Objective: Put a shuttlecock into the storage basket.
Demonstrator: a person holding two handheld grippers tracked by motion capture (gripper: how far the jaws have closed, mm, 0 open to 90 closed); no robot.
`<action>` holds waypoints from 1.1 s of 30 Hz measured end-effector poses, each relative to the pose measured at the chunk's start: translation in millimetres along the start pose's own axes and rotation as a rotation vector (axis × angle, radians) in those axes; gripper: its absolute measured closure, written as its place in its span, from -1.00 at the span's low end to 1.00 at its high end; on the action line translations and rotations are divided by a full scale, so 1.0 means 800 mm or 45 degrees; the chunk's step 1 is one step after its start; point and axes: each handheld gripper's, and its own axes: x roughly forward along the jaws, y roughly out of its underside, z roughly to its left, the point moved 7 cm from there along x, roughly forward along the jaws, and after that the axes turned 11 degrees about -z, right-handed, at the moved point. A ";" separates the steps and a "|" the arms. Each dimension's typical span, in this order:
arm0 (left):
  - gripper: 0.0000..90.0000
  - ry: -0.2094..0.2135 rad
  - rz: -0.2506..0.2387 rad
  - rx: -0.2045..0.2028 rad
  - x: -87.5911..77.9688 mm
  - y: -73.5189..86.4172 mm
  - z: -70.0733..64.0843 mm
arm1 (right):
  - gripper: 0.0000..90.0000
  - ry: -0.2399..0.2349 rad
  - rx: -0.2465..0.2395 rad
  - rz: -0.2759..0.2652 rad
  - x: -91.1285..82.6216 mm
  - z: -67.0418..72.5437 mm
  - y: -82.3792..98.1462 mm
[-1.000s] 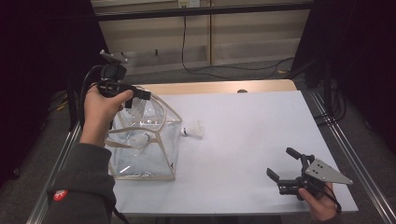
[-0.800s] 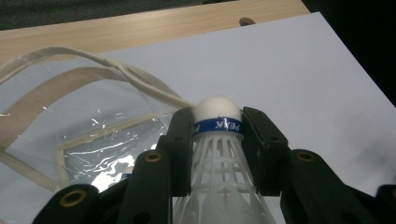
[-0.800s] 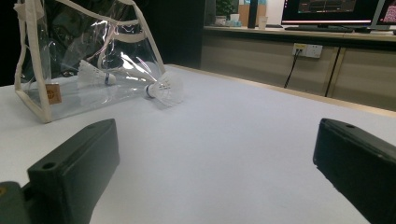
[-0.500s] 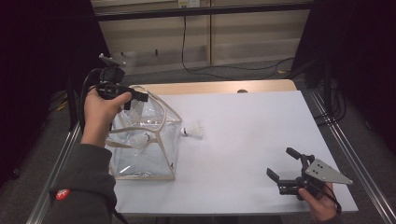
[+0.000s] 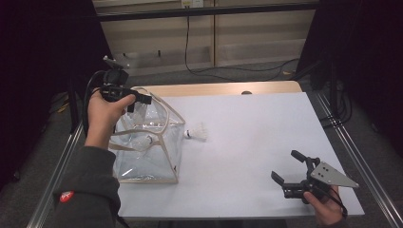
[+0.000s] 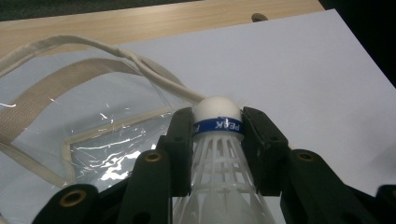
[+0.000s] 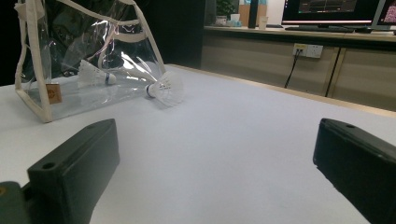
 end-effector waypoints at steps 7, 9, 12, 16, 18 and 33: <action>0.45 -0.005 0.010 0.005 0.004 0.003 0.002 | -0.99 0.001 -0.005 0.000 0.000 -0.001 0.000; 0.45 -0.009 0.012 0.004 0.005 0.004 0.002 | -0.99 0.001 -0.005 0.000 0.000 -0.001 0.000; 0.45 -0.011 0.014 0.007 0.007 0.005 0.002 | -0.99 0.002 -0.005 0.000 0.000 -0.001 0.000; 0.45 -0.014 0.014 -0.001 0.008 0.006 0.004 | -0.99 0.001 -0.003 -0.001 0.000 0.000 0.000; 0.45 -0.017 0.017 0.000 0.009 0.008 0.005 | -0.99 0.002 -0.002 -0.001 0.000 0.000 0.000; 0.45 -0.019 0.022 -0.009 0.014 0.013 0.008 | -0.99 0.002 -0.005 0.000 0.000 -0.001 0.000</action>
